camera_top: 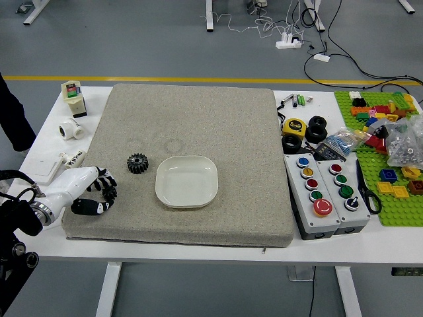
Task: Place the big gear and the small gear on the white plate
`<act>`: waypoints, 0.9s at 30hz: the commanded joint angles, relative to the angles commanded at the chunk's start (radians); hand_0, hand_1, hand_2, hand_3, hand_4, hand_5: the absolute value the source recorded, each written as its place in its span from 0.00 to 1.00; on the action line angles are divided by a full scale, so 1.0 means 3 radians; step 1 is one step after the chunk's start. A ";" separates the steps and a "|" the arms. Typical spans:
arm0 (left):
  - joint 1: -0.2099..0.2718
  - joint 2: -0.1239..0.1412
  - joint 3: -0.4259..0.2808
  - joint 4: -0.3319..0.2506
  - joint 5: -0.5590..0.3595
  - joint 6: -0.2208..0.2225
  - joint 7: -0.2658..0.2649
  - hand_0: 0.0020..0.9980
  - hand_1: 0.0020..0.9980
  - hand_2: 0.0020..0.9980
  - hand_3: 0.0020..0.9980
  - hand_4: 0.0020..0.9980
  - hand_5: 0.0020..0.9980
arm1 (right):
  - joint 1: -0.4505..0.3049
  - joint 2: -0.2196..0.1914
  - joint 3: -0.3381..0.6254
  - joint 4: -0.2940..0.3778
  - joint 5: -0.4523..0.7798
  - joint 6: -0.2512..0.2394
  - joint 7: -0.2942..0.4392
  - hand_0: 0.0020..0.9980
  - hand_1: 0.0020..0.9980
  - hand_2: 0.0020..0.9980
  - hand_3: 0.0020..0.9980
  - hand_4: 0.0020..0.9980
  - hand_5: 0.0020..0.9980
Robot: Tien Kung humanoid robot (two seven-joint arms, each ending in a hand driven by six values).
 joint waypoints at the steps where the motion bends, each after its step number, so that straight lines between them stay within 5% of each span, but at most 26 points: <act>1: -0.0001 0.0001 -0.0001 0.0002 -0.0002 -0.0003 0.0001 0.33 0.45 0.50 0.56 0.64 0.11 | 0.0001 0.0000 -0.0001 0.0000 0.0000 0.0000 0.0000 0.62 0.62 0.67 0.47 0.72 0.59; 15: 0.0005 -0.0001 -0.0020 -0.0009 -0.0003 -0.0015 0.0013 0.29 0.36 0.45 0.55 0.62 0.13 | 0.0004 -0.0004 -0.0009 0.0001 0.0001 0.0003 0.0002 0.62 0.62 0.67 0.47 0.72 0.59; 27: -0.0046 -0.0003 0.0080 -0.0338 -0.0096 0.0054 -0.0051 0.29 0.34 0.43 0.55 0.61 0.13 | -0.0007 -0.0001 -0.0035 0.0000 0.0016 0.0003 0.0003 0.62 0.62 0.67 0.47 0.72 0.59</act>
